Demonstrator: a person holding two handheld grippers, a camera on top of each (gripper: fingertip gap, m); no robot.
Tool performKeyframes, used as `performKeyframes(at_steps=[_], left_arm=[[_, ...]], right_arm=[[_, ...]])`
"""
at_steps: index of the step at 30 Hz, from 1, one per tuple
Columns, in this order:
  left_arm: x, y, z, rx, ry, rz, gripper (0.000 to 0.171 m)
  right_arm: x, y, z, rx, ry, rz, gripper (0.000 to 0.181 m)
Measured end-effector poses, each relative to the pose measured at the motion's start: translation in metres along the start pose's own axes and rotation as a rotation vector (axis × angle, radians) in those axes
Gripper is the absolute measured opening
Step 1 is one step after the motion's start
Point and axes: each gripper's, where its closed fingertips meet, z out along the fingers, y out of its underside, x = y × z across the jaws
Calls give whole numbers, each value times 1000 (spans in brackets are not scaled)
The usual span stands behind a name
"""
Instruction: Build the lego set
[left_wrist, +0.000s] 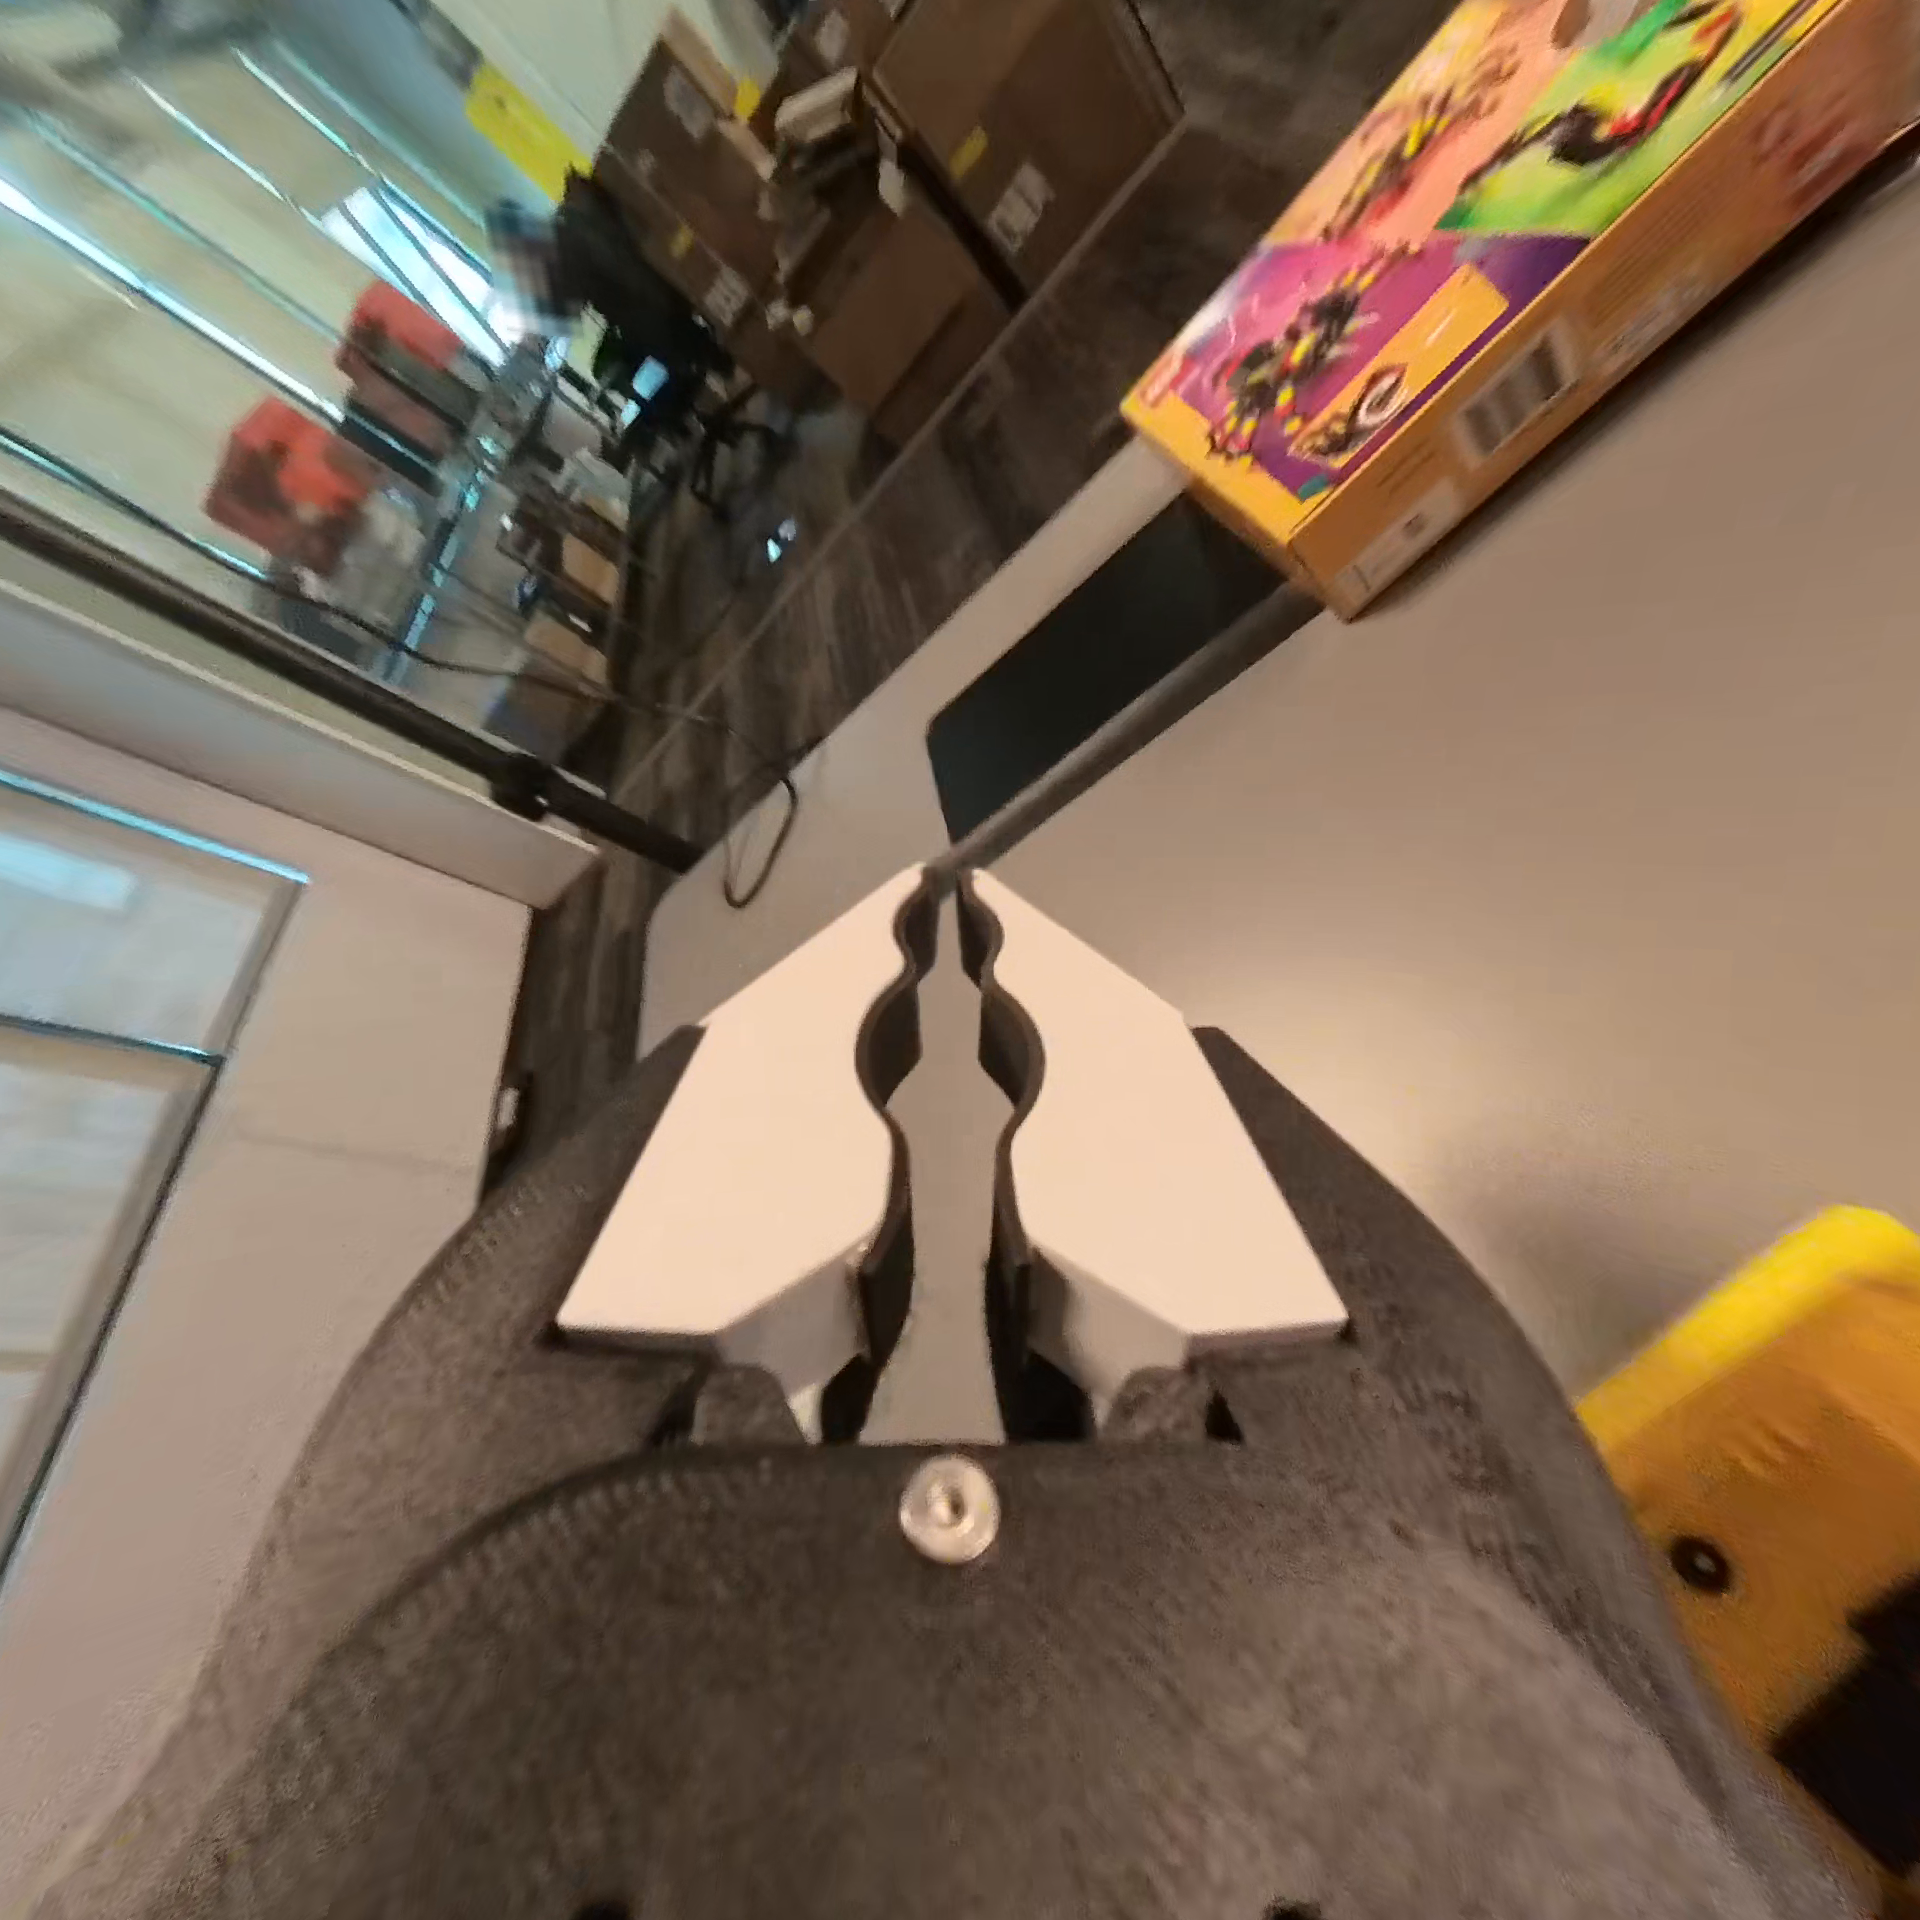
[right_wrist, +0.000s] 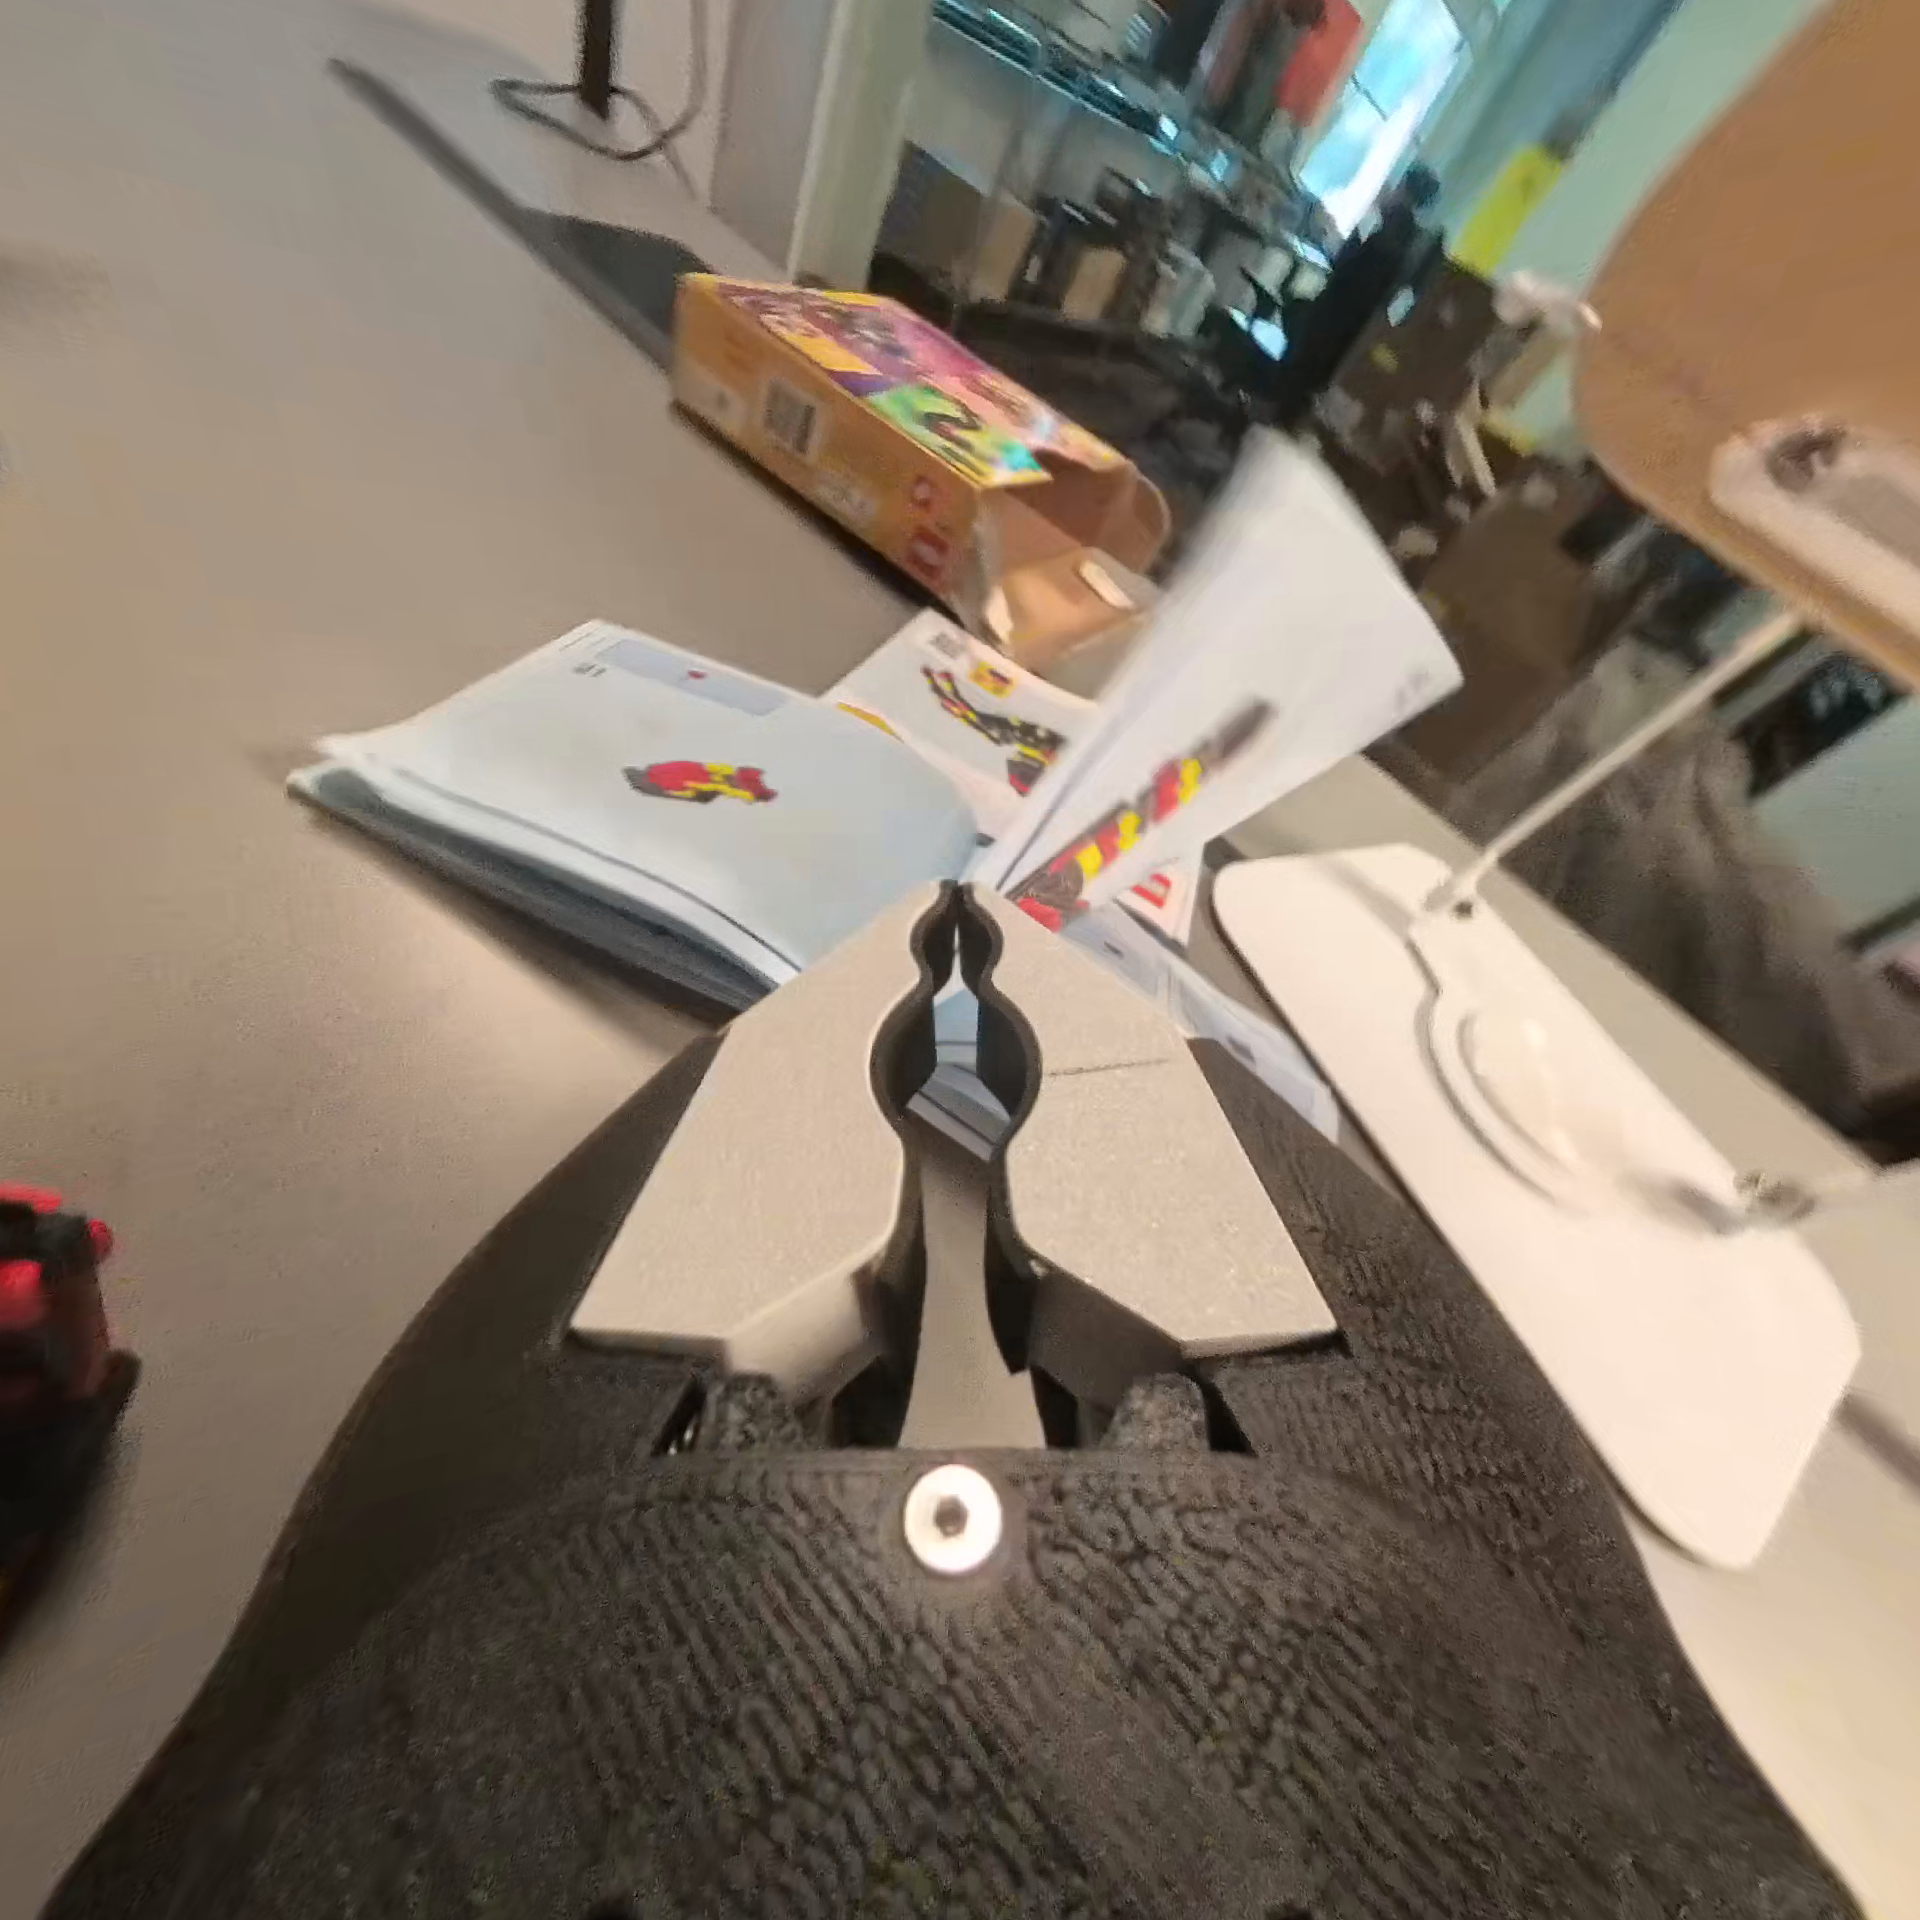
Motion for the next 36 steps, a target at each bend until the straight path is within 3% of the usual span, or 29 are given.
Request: performKeyframes(at_steps=[2, 5, 9, 13, 17, 19, 21, 23, 26, 29, 36], left_arm=[[-5, 11, 10, -50, -29, 42, 2], [-4, 8, 11, 1, -65, 160, 0], [3, 17, 17, -71, -147, 370, 0], [4, 24, 20, -120, -127, 363, 0], [4, 27, 22, -139, -124, 366, 0], [4, 26, 21, -137, -129, 367, 0], [4, 26, 22, -139, -128, 367, 0], [4, 27, 22, -142, -126, 366, 0], [2, 29, 23, -168, -146, 385, 0], [3, 33, 25, -191, -135, 384, 0], [2, 32, 24, -187, -144, 385, 0]], right_arm=[[8, 3, -2, -18, 21, 103, 0], [17, 7, -7, -33, 57, 187, 0], [25, 21, -11, -104, 98, 287, 2], [29, 38, -15, -180, 79, 460, 16], [45, 45, -19, -168, 127, 585, 39], [60, 34, -25, -88, 241, 456, 43], [63, 10, -33, 22, 325, 163, 43], [22, -14, -29, 148, 199, -188, 35], [-43, -8, -16, 176, -18, -550, 29], [-65, 3, -5, 135, -112, -632, 31], [-47, -3, -5, 162, -57, -559, 29]])
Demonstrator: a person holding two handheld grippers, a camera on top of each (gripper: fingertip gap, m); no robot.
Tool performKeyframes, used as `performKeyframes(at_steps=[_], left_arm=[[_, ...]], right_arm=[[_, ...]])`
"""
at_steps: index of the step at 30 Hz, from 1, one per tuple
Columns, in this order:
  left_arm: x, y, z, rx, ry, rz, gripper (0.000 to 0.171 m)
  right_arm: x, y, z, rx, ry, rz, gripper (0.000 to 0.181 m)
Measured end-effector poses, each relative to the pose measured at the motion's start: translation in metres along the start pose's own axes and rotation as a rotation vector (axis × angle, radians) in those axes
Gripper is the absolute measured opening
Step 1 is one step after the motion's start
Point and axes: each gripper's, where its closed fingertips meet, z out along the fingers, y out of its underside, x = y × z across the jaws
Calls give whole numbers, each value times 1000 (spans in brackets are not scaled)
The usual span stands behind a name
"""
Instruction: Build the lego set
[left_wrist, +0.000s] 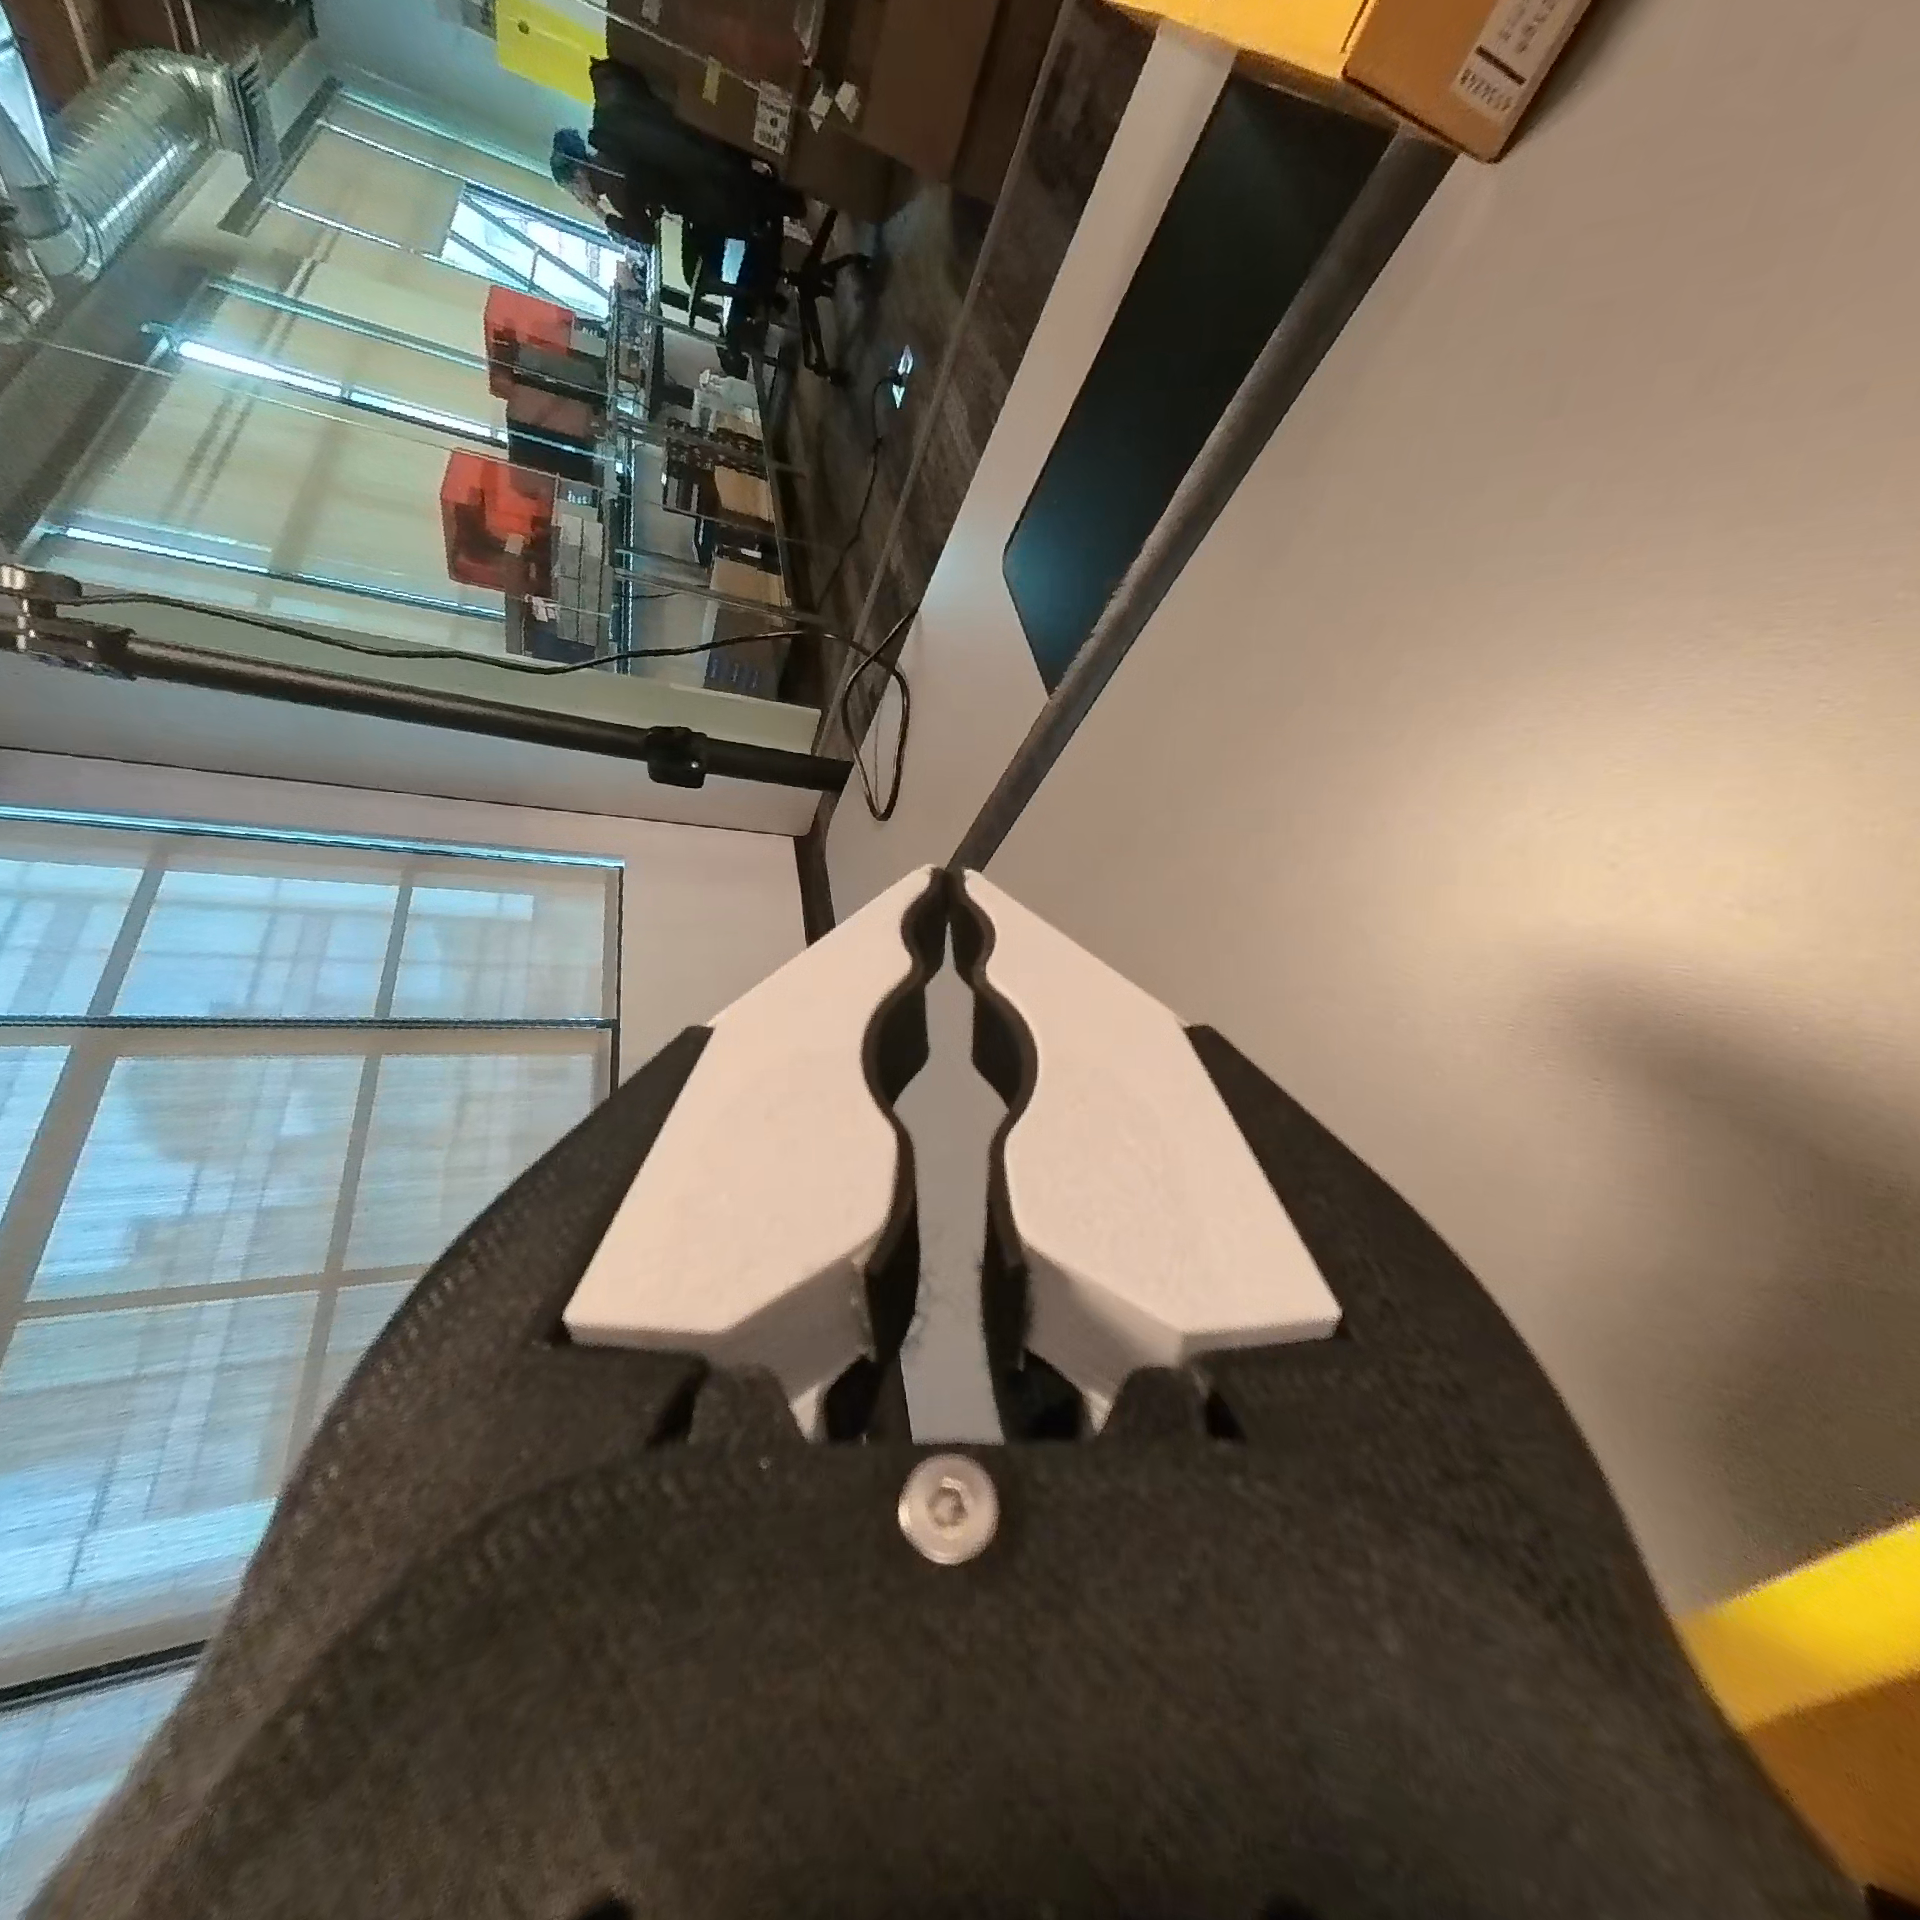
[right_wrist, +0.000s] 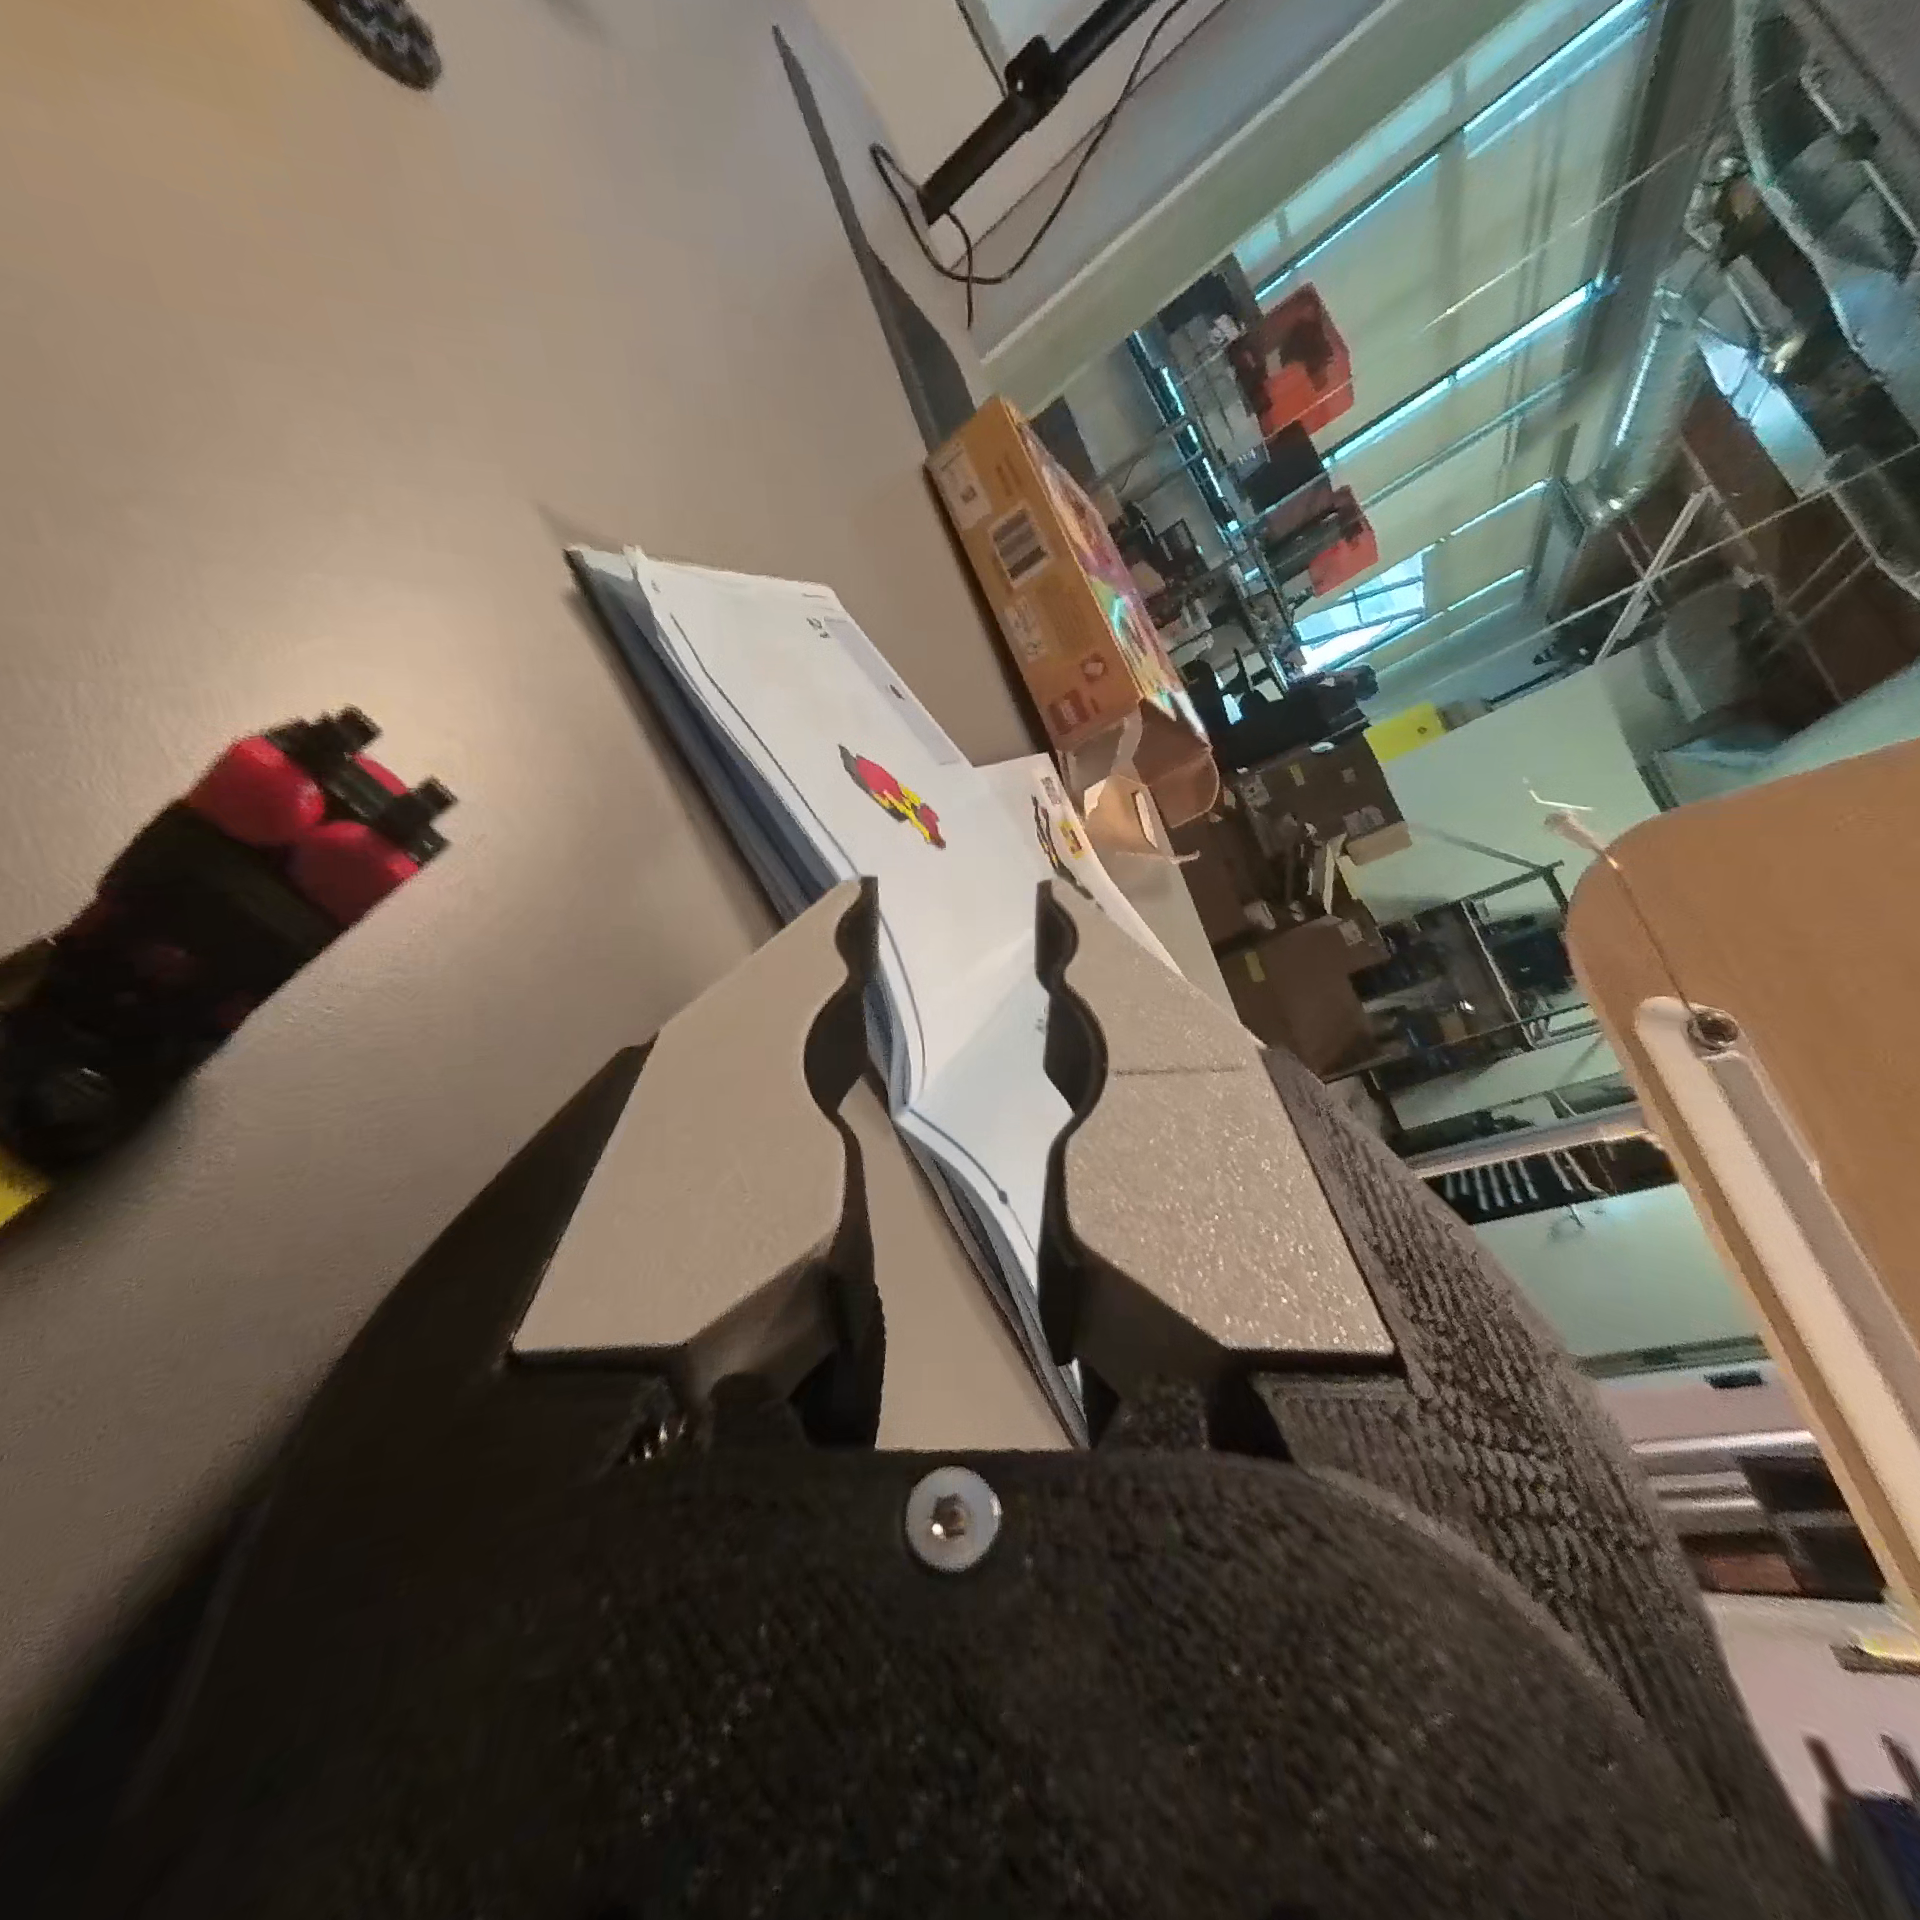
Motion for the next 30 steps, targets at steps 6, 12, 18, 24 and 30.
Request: performKeyframes(at_steps=[6, 12, 18, 24, 30], left_arm=[[0, 0, 0, 0, -3, 0, 0], [0, 0, 0, 1, -4, 0, 0], [0, 0, 0, 1, -2, 0, 0], [0, 0, 0, 0, -2, 1, 0], [0, 0, 0, 1, -2, 1, 0]], right_arm=[[-1, 12, 2, -37, -5, -61, 29], [6, 27, -8, -84, 22, -109, 27], [6, 39, -10, -119, -14, -53, 28], [4, 38, -8, -119, -36, -35, 25], [2, 38, -5, -116, -85, -11, 24]])
